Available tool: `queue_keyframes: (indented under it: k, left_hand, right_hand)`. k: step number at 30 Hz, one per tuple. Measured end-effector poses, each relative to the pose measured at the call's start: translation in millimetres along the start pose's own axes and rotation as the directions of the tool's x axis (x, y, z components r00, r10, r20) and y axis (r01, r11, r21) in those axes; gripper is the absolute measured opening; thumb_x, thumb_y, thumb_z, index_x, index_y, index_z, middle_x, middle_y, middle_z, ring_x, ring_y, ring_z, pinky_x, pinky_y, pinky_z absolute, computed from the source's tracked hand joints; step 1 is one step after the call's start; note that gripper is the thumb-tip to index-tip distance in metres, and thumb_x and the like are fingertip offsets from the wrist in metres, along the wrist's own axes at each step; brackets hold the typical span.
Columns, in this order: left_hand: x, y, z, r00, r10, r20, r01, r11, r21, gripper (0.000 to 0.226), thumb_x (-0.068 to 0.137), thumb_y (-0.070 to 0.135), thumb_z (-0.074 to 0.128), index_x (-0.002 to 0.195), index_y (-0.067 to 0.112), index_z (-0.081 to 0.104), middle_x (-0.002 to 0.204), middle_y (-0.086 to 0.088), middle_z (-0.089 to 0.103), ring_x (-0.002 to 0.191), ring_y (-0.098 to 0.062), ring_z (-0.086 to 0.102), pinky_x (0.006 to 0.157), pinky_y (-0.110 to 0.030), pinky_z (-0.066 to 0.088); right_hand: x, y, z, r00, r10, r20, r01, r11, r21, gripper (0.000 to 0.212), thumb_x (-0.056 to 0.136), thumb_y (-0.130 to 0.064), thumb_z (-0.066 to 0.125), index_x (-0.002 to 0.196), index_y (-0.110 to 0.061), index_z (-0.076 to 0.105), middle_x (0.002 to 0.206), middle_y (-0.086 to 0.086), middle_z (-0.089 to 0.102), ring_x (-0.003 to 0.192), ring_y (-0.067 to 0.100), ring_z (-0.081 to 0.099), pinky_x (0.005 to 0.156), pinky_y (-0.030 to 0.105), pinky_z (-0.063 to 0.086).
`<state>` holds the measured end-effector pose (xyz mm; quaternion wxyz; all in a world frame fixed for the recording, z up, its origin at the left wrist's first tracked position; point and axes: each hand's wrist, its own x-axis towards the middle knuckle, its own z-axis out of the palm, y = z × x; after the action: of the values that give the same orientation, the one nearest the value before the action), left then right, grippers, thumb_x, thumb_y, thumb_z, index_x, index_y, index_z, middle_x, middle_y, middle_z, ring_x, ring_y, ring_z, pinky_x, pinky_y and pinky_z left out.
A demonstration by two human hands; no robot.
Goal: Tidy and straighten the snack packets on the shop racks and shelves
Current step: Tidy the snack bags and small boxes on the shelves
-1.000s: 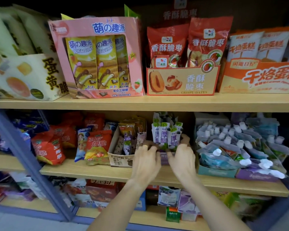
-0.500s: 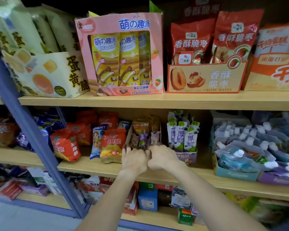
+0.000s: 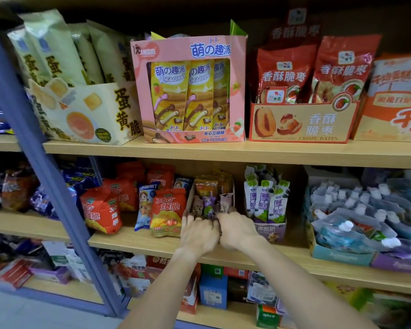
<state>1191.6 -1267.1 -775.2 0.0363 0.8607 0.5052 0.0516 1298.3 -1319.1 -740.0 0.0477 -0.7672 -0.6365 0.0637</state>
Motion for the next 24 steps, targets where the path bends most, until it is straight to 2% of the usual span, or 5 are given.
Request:
queue_keyframes:
  k: [5, 9, 14, 18, 24]
  left_hand:
    - [-7, -13, 4, 0.985, 0.012, -0.174, -0.024, 0.997, -0.067, 0.046, 0.106, 0.031, 0.026, 0.114, 0.016, 0.069, 0.120, -0.010, 0.069, 0.120, -0.031, 0.053, 0.120, -0.045, 0.025]
    - [-18, -26, 10, 0.961, 0.065, -0.269, -0.046, 0.996, 0.078, 0.055, 0.099, 0.038, 0.027, 0.088, 0.016, 0.076, 0.096, -0.009, 0.074, 0.104, -0.032, 0.063, 0.112, -0.052, 0.041]
    - [-18, -43, 13, 0.952, 0.129, -0.277, -0.110, 0.990, 0.086, 0.060, 0.098, 0.039, 0.015, 0.102, 0.019, 0.071, 0.106, -0.005, 0.074, 0.119, -0.032, 0.057, 0.121, -0.050, 0.028]
    - [-19, -44, 8, 0.955, 0.141, -0.261, -0.112, 0.986, 0.123, 0.071, 0.094, 0.042, 0.004, 0.115, 0.019, 0.067, 0.121, -0.004, 0.070, 0.131, -0.030, 0.048, 0.125, -0.047, 0.018]
    - [-22, -43, 0, 0.977, 0.113, -0.181, -0.090, 0.987, 0.132, 0.042, 0.105, 0.033, 0.028, 0.125, 0.017, 0.061, 0.130, -0.004, 0.065, 0.134, -0.028, 0.043, 0.126, -0.044, 0.017]
  right_hand:
    - [6, -9, 4, 0.996, -0.075, -0.042, 0.079, 0.993, 0.088, 0.050, 0.088, -0.015, 0.062, 0.137, -0.023, 0.051, 0.124, 0.010, 0.064, 0.113, 0.036, 0.064, 0.089, 0.045, 0.056]
    - [15, -20, -6, 0.993, -0.027, 0.112, 0.022, 0.999, 0.041, 0.015, 0.098, -0.024, 0.053, 0.112, -0.019, 0.053, 0.108, 0.006, 0.062, 0.109, 0.031, 0.064, 0.083, 0.040, 0.053]
    - [32, -36, -11, 0.920, 0.044, 0.390, -0.123, 0.976, 0.178, 0.028, 0.097, -0.004, 0.057, 0.124, -0.009, 0.055, 0.102, 0.009, 0.066, 0.091, 0.024, 0.073, 0.081, 0.036, 0.064]
    - [32, -37, -3, 0.948, 0.089, 0.305, -0.178, 0.944, 0.278, 0.032, 0.093, -0.002, 0.060, 0.123, -0.010, 0.055, 0.101, 0.009, 0.066, 0.085, 0.023, 0.072, 0.073, 0.033, 0.064]
    - [26, -23, 4, 0.958, 0.263, 0.114, -0.255, 0.600, 0.758, 0.051, 0.088, 0.004, 0.060, 0.133, -0.019, 0.062, 0.114, 0.010, 0.066, 0.077, 0.022, 0.071, 0.067, 0.031, 0.062]
